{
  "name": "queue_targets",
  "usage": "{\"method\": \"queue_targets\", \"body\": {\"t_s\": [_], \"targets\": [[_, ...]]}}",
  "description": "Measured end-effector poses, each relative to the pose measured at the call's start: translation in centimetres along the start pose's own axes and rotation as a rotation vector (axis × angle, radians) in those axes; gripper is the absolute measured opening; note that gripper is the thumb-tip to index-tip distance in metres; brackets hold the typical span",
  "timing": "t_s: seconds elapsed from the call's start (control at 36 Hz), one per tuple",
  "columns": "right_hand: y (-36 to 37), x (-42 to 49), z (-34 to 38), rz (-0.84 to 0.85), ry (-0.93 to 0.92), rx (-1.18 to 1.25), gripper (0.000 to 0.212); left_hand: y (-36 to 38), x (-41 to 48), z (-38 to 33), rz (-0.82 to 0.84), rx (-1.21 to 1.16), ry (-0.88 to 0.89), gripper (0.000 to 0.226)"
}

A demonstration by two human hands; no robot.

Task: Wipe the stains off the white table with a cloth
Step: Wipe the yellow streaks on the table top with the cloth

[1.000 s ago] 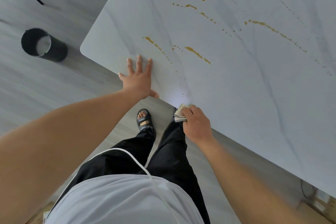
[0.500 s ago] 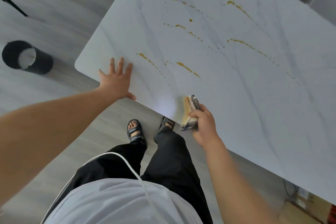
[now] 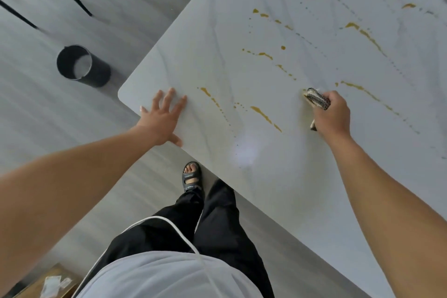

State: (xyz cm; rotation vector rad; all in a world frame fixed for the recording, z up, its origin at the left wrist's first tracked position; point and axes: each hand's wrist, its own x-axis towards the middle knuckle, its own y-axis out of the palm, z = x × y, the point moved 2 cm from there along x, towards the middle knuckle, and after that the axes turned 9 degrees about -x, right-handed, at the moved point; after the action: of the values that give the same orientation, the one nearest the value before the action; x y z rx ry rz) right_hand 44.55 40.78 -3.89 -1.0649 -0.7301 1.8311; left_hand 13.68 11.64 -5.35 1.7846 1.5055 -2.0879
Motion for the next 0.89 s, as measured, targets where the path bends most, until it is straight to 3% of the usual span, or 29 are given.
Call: {"method": "queue_targets", "body": {"t_s": [0.11, 0.28, 0.36, 0.42, 0.53, 0.58, 0.64, 0.72, 0.83, 0.89], "targets": [[1.9, 2.4, -0.2, 0.025, -0.183, -0.229, 0.036, -0.1, 0.4, -0.4, 0.016, 0.004, -0.034, 0.145], [5.2, 0.3, -0.5, -0.101, -0.113, -0.216, 0.035, 0.0, 0.6, -0.5, 0.027, 0.023, -0.055, 0.145], [6.4, -1.6, -0.7, -0.117, -0.189, -0.257, 0.035, -0.1, 0.4, -0.5, 0.031, 0.027, -0.056, 0.145], [7.0, -2.8, -1.1, -0.098, -0.308, -0.296, 0.036, -0.1, 0.4, -0.5, 0.038, 0.029, -0.062, 0.145], [7.5, -5.4, -1.9, -0.026, -0.794, -0.444, 0.030, -0.3, 0.5, -0.6, 0.037, 0.028, -0.076, 0.145], [7.5, -6.0, -2.4, 0.031, -0.937, -0.468, 0.030, -0.4, 0.3, -0.9, 0.046, 0.027, -0.073, 0.145], [7.5, -5.6, -2.5, 0.049, -0.898, -0.469, 0.033, -0.5, 0.2, -0.9, 0.047, 0.020, -0.074, 0.146], [7.4, -4.9, -2.2, -0.015, -0.620, -0.413, 0.025, -0.4, 0.2, -0.7, 0.037, 0.018, -0.067, 0.146], [8.2, -5.9, -1.1, -0.105, -0.263, -0.246, 0.032, -0.2, 0.1, -0.6, 0.027, -0.001, -0.066, 0.145], [9.1, -7.2, -0.5, -0.120, -0.275, -0.263, 0.033, -0.2, 0.2, -0.5, 0.023, 0.001, -0.062, 0.145]]}}
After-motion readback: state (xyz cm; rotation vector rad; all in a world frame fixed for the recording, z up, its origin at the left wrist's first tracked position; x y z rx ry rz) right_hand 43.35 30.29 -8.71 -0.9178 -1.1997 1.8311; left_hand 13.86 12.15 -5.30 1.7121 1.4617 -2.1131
